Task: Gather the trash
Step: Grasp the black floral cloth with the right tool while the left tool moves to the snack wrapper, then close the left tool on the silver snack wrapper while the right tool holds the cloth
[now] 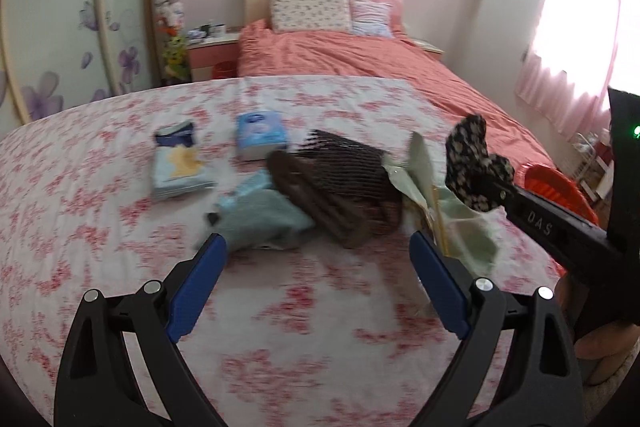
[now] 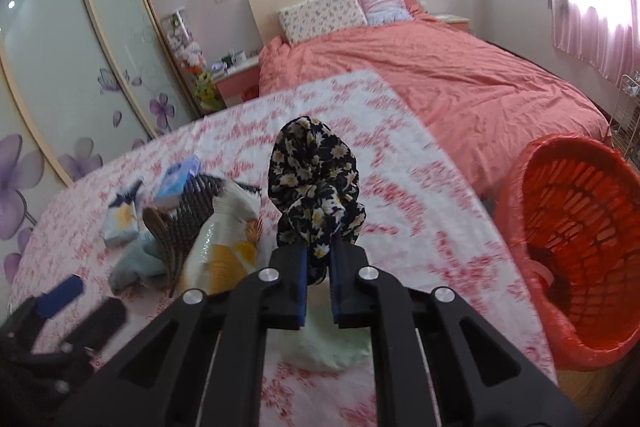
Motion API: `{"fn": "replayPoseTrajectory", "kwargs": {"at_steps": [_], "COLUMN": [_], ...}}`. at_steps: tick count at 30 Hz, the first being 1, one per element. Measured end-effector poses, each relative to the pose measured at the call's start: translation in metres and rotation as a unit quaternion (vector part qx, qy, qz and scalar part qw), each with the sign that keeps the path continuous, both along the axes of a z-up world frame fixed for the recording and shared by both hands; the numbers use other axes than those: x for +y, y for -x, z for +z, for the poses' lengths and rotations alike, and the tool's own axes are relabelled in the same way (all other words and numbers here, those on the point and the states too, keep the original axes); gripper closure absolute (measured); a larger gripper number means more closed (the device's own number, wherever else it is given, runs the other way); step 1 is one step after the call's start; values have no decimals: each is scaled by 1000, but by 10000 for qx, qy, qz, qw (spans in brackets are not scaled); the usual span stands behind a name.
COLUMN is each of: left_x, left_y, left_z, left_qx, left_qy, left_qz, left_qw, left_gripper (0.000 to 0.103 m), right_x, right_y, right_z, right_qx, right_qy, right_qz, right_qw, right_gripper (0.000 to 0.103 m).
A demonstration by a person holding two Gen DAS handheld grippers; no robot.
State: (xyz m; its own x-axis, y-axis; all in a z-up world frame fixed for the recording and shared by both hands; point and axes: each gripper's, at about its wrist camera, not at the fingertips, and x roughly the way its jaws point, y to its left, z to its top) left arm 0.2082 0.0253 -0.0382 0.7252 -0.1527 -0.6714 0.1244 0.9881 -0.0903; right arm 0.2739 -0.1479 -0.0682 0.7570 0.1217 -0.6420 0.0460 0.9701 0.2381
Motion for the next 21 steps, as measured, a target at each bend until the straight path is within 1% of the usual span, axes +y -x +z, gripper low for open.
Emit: {"fn": "replayPoseTrajectory", "kwargs": {"at_steps": [7, 16, 19, 21], "left_x": [-29, -78, -93, -100], "left_y": [0, -4, -8, -10], "left_z": [-1, -8, -15, -21], "left_qx": [143, 215, 259, 323], "left_qy": [215, -29, -206, -366], "left_qz": [-342, -604, -613, -572], "left_qw": [9991, 9979, 9976, 9972], "left_gripper": [14, 17, 23, 31], "right_x": [-30, -77, -86, -88], "right_y": [26, 48, 52, 54], "right_z": [12, 9, 5, 2], "right_qx": [-252, -213, -166, -141], "right_qy": [104, 108, 68, 35], "right_qz": [-372, -845, -930, -958], "right_qw": [9989, 9961, 9955, 9953], "right_gripper": [93, 93, 93, 93]}}
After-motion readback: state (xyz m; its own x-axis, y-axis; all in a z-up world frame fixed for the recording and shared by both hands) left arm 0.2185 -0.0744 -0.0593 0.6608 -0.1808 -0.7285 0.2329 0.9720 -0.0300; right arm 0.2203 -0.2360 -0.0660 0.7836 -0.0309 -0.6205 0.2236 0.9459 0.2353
